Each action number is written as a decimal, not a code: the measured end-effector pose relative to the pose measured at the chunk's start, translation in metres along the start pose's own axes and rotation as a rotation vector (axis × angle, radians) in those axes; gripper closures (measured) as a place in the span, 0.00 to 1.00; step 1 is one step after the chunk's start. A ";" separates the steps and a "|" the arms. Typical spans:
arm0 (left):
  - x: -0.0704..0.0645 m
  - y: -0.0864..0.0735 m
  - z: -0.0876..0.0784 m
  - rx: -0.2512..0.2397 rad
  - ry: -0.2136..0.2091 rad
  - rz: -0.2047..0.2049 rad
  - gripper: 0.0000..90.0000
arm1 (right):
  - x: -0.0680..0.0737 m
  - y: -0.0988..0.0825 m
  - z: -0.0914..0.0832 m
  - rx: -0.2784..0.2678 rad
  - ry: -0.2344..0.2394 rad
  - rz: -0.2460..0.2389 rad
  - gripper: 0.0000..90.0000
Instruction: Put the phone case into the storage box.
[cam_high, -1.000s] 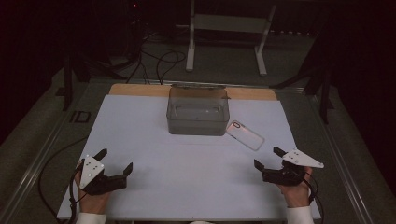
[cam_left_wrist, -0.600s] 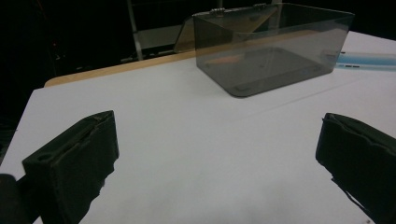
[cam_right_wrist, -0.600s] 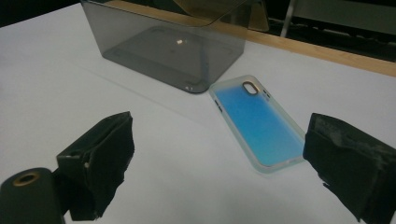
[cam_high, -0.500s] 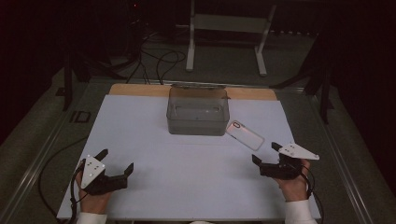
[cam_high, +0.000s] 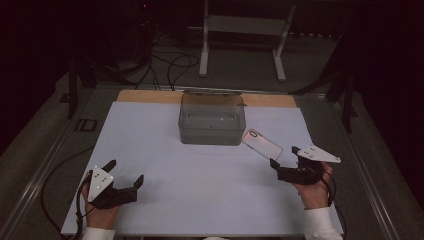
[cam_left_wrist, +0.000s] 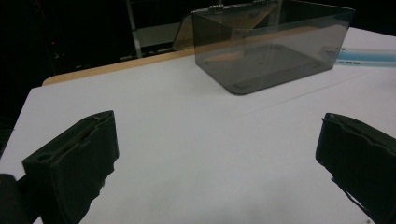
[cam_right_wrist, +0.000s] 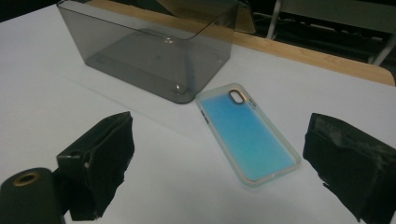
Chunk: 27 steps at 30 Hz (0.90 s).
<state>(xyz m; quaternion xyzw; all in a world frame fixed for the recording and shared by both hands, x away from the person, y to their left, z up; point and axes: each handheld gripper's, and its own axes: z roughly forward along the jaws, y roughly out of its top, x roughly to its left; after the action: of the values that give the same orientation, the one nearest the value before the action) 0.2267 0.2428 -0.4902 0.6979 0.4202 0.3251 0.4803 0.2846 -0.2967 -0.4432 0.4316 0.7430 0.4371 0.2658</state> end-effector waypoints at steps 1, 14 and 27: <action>0.000 0.000 0.000 0.001 0.002 0.001 0.00 | 0.000 0.001 0.001 0.002 -0.004 -0.001 0.10; -0.001 0.000 0.000 0.001 0.009 0.008 0.00 | -0.002 0.010 0.012 0.031 -0.034 0.041 0.10; -0.002 0.000 0.000 0.000 0.010 0.008 0.00 | -0.004 0.026 0.017 0.040 -0.092 0.056 0.10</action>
<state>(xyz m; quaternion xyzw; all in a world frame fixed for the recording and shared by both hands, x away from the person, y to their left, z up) 0.2258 0.2413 -0.4898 0.6979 0.4198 0.3306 0.4768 0.3098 -0.2865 -0.4280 0.4770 0.7262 0.4092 0.2787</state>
